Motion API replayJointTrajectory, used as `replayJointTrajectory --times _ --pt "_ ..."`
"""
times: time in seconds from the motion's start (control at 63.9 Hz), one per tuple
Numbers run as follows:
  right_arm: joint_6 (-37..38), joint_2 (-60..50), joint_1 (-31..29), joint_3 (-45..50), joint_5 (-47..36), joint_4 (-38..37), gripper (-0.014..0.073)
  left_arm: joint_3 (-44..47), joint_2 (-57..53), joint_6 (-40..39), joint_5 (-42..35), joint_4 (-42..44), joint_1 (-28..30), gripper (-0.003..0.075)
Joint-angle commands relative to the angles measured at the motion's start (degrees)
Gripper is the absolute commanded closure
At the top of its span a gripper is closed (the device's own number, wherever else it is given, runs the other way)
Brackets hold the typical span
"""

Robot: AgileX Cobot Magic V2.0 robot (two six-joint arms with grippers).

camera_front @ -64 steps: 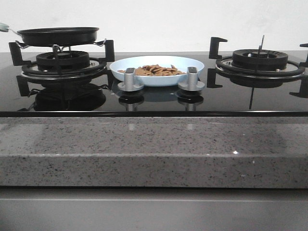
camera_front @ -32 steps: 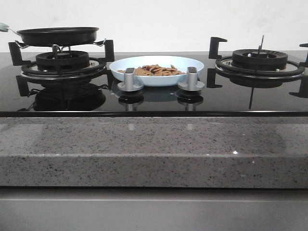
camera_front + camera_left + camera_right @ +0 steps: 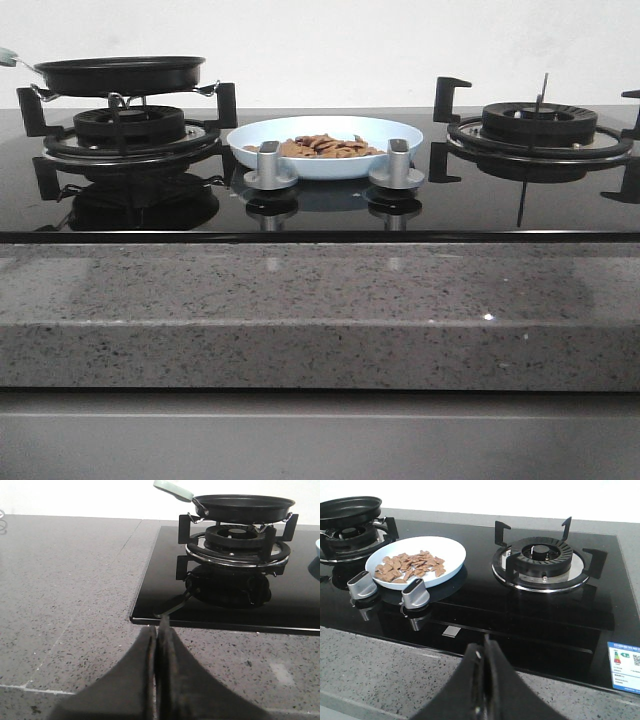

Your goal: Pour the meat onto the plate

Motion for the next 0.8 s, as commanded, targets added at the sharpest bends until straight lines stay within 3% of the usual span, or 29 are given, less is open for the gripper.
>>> replayJointTrajectory --times 0.0,0.235,0.36,0.548,0.782 --pt "-0.17 0.44 -0.26 -1.42 -4.74 -0.02 0.0654 0.32 -1.04 -0.55 -4.95 -0.54 0.07 0.0741" --pt "-0.17 0.44 -0.26 -1.30 -4.86 -0.02 0.0654 0.32 -1.04 -0.55 -4.95 -0.54 0.07 0.0741" --pt "-0.17 0.32 -0.41 1.44 -9.26 -1.34 0.0654 0.32 -1.04 -0.55 -4.95 -0.54 0.07 0.0741" --pt "-0.03 -5.11 -2.58 12.46 -19.91 -4.82 0.0654 0.32 -1.04 -0.55 -4.95 -0.54 0.07 0.0741" --pt "2.35 -15.97 -8.15 23.36 -21.53 -4.71 0.0654 0.32 -1.04 -0.55 -4.95 -0.54 0.07 0.0741"
